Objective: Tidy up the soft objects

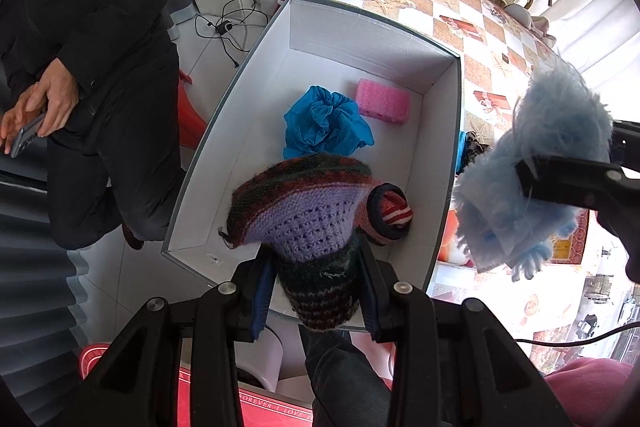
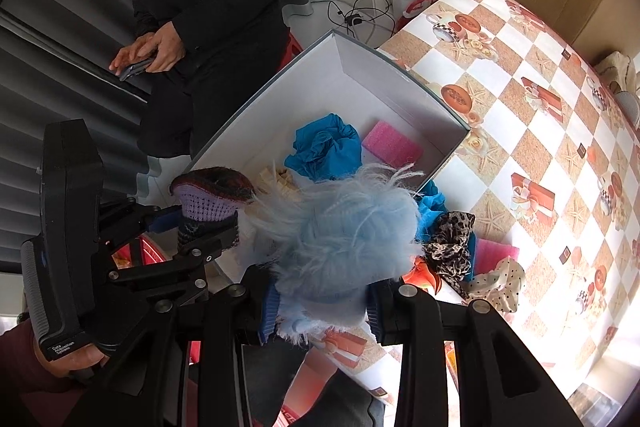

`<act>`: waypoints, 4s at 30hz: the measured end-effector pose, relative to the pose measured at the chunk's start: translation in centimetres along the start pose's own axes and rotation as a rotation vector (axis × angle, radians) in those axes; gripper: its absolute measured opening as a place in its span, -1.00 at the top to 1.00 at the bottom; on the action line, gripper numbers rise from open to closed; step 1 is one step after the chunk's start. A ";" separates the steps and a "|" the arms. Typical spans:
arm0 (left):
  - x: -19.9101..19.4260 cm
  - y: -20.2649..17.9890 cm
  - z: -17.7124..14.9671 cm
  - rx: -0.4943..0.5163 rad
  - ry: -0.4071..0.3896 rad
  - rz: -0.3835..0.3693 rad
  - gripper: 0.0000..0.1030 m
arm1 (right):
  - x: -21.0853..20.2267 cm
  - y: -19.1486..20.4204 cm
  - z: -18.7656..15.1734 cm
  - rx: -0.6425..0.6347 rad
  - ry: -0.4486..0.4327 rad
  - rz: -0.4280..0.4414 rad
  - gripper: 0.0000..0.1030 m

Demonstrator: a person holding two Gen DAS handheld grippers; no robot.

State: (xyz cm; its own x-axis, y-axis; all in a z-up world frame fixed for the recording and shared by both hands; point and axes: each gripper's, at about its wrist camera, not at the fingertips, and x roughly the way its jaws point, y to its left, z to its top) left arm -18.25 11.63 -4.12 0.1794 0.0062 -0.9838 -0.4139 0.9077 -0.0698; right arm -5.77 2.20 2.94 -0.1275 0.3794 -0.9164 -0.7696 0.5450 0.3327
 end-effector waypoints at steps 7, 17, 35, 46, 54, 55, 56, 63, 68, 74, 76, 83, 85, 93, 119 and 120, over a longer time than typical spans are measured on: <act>0.0 0.0 0.0 0.000 0.001 0.001 0.21 | 0.0 -0.4 0.0 0.005 0.002 0.000 0.29; 1.0 0.4 0.5 0.005 0.018 0.004 0.21 | 0.6 -0.7 1.1 -0.016 0.011 -0.018 0.29; 2.4 -0.5 2.1 0.053 0.003 0.080 -0.55 | 3.4 -3.0 4.1 0.032 0.054 -0.024 -0.42; 1.6 -2.4 4.2 0.070 0.018 -0.089 -0.86 | -1.2 -9.1 2.5 0.174 0.024 -0.010 -0.99; -0.5 -10.8 7.7 0.267 -0.016 -0.108 -0.87 | -4.7 -20.8 -1.6 0.318 0.165 -0.100 -0.99; -0.1 -11.9 7.9 0.296 -0.004 -0.091 -0.87 | -3.9 -22.1 -2.1 0.326 0.206 -0.127 -0.99; 0.4 -13.1 7.9 0.321 0.012 -0.079 -0.87 | -3.0 -23.2 -2.6 0.327 0.238 -0.140 -0.99; 3.7 -17.0 6.2 0.375 0.149 -0.032 -0.87 | 7.0 -26.7 -3.3 0.282 0.407 -0.001 -0.99; 6.4 -18.4 5.8 0.338 0.235 -0.007 -0.87 | 13.7 -25.4 -1.4 0.136 0.512 0.007 -0.99; 10.0 -21.5 6.9 0.336 0.297 0.007 -0.87 | 17.6 -24.2 -1.1 0.029 0.622 -0.032 -1.00; 11.4 -22.4 7.3 0.340 0.325 0.008 -0.87 | 17.2 -25.4 -1.3 0.074 0.598 -0.019 -1.00; 15.5 -24.2 8.5 0.343 0.452 -0.001 -0.87 | 13.9 -34.3 -3.7 0.359 0.478 -0.056 -1.00; 16.6 -24.7 8.8 0.352 0.479 -0.004 -0.87 | 12.9 -36.5 -5.0 0.418 0.456 -0.079 -1.00; 16.8 -30.1 12.7 0.381 0.416 -0.183 -0.87 | 8.4 -42.4 -11.4 0.615 0.384 -0.259 -1.00; 15.6 -28.5 13.3 0.454 0.262 0.102 -0.87 | 8.8 -44.7 -19.0 1.163 0.167 -0.225 -1.00; 16.1 -27.8 13.9 0.413 0.277 0.099 -0.87 | 9.3 -43.6 -18.3 1.161 0.169 -0.230 -1.00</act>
State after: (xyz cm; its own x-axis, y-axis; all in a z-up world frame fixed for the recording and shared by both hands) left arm 8.53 -7.68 -15.70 -0.1099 0.0402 -0.9931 -0.0194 0.9989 0.0426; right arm 15.16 -31.74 -24.17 -0.2080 0.1291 -0.9696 0.2292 0.9701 0.0800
